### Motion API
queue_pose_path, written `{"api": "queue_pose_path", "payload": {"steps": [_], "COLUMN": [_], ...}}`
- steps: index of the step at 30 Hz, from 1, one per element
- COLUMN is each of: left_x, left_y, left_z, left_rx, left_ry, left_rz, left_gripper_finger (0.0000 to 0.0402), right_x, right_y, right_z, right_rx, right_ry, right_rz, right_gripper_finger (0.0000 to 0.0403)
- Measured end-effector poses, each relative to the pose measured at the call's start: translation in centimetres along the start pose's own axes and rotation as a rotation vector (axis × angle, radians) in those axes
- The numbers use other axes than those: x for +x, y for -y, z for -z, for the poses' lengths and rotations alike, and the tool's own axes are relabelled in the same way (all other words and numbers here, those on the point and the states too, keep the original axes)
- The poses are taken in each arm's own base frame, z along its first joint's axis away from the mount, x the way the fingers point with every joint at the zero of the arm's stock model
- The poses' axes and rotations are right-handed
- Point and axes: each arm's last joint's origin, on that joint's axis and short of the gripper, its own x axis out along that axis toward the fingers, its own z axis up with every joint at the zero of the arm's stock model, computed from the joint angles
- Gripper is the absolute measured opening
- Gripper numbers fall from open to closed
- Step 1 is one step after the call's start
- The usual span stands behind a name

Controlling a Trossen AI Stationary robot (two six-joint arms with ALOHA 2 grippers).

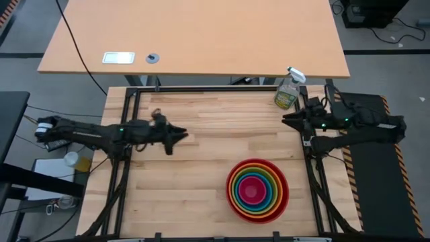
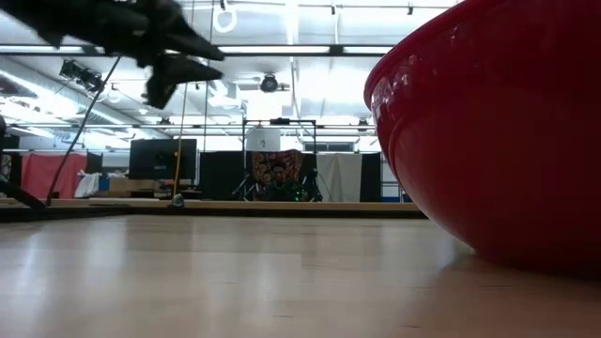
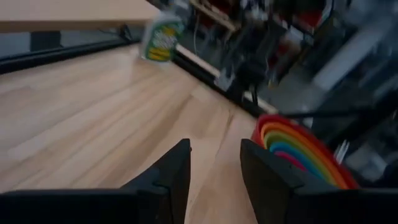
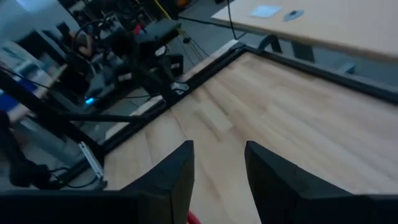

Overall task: Nest bowls inside each other
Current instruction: Return to Home Position

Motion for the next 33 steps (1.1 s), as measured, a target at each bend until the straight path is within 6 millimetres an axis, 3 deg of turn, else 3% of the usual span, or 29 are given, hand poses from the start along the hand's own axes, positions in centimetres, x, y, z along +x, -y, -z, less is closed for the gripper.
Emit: {"api": "queue_pose_path", "payload": {"steps": [5, 13, 23, 33], "left_x": [-2.6, -4.7, -6.4, -6.6], "left_y": [-2.2, -5.2, -6.3, -6.7], "left_z": [0.5, 2.6, 2.3, 2.5], "left_rx": [-0.067, -0.197, -0.231, -0.236], "left_ry": [0.089, 0.197, 0.352, 0.351], "left_rz": [-0.013, -0.03, -0.047, -0.07], "left_gripper_finger": [0.0141, 0.0141, 0.0141, 0.0141], "right_x": [2.9, 7.5, 8.9, 9.4], "right_y": [1.2, 4.2, 7.2, 9.6], "right_z": [2.5, 7.0, 9.8, 11.3], "right_rx": [0.064, 0.247, 0.315, 0.376], "right_ry": [0.032, 0.156, 0.167, 0.162], "right_rz": [-0.076, -0.22, -0.14, -0.113], "right_gripper_finger": [0.015, 0.015, 0.015, 0.015]}}
